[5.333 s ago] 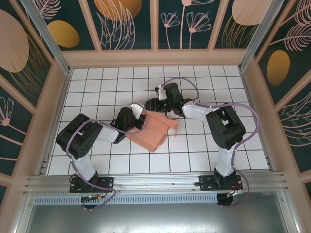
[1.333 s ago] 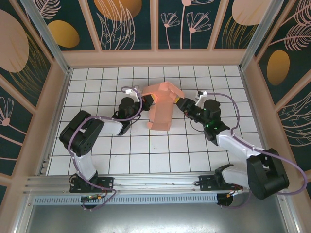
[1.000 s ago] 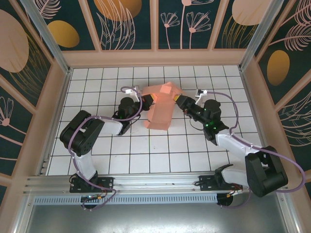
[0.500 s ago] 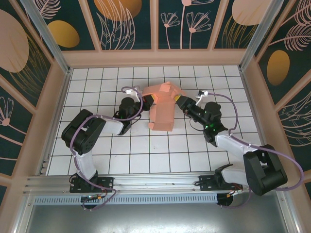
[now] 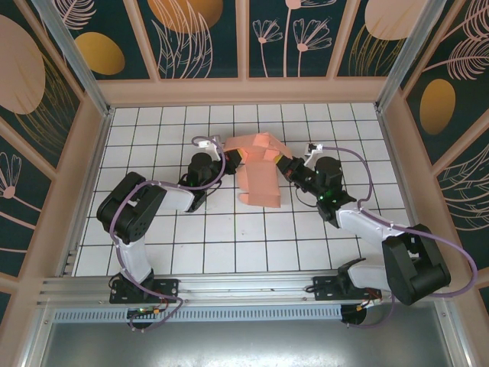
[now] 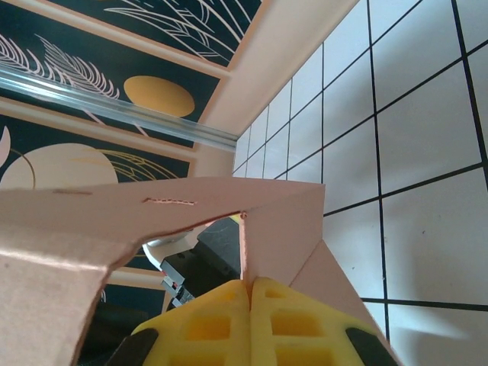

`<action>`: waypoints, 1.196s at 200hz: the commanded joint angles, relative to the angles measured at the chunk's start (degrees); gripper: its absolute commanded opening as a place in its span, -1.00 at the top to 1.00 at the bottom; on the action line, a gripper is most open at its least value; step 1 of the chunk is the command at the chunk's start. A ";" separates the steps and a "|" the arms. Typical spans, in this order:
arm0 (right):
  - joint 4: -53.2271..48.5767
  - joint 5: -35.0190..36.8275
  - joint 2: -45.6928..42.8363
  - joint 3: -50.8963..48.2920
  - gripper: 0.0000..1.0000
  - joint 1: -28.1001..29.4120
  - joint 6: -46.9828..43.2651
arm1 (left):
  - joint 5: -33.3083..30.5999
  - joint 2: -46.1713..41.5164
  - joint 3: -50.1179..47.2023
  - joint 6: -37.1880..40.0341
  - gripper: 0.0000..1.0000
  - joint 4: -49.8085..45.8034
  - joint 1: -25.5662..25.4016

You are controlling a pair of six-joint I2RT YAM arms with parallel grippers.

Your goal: Fold the paper box

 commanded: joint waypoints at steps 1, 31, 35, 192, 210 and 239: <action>0.37 0.94 0.48 2.39 0.83 0.48 -0.90 | -0.21 -0.85 0.10 1.09 1.00 0.83 -0.23; 0.82 1.59 -0.11 2.42 0.35 0.67 -1.02 | -0.47 -0.65 0.44 1.09 1.00 0.39 -0.21; 0.81 1.77 -0.26 2.35 0.33 0.73 -1.16 | -0.53 -0.53 0.52 1.09 1.00 0.32 -0.27; -24.47 24.78 -15.95 8.53 -0.20 4.99 -15.49 | -10.40 -1.81 1.59 -0.05 1.00 -6.45 -0.27; -30.10 28.96 -15.03 14.94 -0.18 8.36 -20.12 | -12.36 -1.87 2.12 1.13 1.00 -8.29 -0.26; -33.79 34.51 -10.72 23.97 -0.13 15.06 -27.05 | -17.72 -2.49 2.16 3.07 1.00 -11.06 -0.27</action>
